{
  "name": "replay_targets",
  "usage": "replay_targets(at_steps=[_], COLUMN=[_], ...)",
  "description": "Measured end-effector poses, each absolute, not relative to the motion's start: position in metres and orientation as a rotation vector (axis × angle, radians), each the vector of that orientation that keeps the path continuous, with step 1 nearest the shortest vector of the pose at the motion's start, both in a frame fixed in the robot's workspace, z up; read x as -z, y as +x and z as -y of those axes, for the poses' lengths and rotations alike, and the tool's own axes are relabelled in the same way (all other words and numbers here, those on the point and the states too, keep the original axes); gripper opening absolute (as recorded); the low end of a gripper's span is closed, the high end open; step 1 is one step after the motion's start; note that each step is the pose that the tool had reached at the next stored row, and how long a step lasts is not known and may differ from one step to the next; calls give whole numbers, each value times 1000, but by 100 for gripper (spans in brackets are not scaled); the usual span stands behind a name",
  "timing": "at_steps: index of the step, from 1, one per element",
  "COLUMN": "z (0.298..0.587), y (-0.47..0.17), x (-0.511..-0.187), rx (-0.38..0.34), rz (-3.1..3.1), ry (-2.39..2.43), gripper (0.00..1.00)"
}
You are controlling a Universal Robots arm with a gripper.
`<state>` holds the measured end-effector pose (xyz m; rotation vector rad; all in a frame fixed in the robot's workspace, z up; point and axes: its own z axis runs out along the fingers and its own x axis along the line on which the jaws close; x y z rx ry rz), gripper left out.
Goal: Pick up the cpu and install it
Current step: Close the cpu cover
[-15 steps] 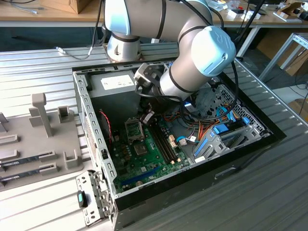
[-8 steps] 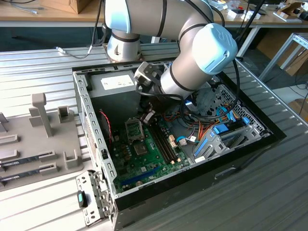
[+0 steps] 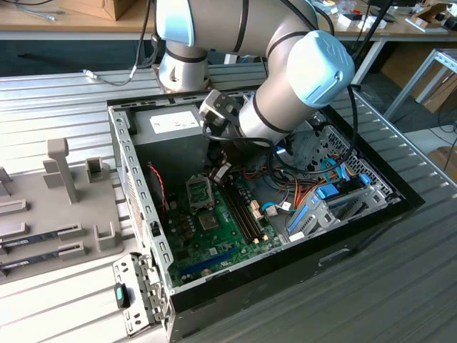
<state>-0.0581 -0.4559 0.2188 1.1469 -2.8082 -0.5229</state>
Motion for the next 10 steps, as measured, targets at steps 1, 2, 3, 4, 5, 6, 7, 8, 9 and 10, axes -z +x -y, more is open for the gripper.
replay_targets(at_steps=[1,2,3,4,5,6,7,8,9,10], z=[456,456,456,456,456,456,456,456,456,456], y=[-58,-58,-58,-58,-58,-58,-58,-58,-58,-58], x=[-219,-220,-222,-223,-224,-224,-225,-225,-225,-225], rx=[523,522,524,525,525,526,528,529,530,530], rz=[2806,2804,2801,2799,2799,2798,2797,2796,2795,2793], ry=[1151,1155,1161,1164,1165,1167,1169,1170,1174,1178], gripper=[11,11,11,11,11,11,11,11,11,11])
